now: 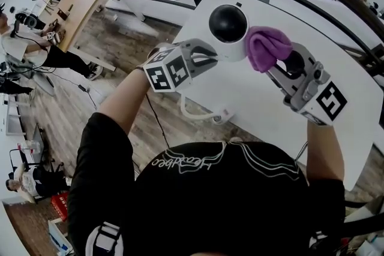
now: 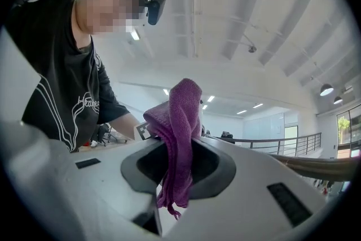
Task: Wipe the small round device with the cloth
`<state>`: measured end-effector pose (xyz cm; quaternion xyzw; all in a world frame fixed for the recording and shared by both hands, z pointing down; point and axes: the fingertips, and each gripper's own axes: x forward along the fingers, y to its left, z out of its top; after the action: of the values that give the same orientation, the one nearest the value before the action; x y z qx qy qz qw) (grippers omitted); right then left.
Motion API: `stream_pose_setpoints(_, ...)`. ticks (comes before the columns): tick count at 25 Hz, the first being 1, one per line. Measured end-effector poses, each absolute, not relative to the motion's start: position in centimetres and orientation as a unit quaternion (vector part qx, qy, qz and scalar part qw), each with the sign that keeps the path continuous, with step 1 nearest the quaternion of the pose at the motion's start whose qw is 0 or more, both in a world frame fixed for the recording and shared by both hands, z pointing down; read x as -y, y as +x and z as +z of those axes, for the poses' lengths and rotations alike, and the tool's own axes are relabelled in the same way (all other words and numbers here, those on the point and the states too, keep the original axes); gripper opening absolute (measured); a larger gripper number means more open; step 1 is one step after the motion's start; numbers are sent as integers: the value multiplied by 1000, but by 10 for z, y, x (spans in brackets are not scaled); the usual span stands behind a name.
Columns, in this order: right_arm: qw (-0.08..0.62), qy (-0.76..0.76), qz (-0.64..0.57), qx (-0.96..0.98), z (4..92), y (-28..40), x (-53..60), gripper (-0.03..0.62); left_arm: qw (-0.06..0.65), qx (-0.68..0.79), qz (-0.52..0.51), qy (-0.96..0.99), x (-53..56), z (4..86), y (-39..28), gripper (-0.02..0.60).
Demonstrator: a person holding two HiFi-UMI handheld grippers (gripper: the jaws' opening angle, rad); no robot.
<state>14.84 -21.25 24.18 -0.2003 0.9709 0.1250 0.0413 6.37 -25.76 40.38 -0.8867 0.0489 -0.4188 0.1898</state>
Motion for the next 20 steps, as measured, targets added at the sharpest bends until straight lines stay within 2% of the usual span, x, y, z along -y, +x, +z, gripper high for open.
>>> stream_pose_setpoints(8, 23, -194, 103, -975, 274, 144, 201, 66, 189, -61, -418, -887, 258, 406, 64, 51)
stream_pose_setpoints(20, -74, -208, 151, -964, 309, 129, 171, 66, 193, -55, -404, -893, 259, 411, 62, 52)
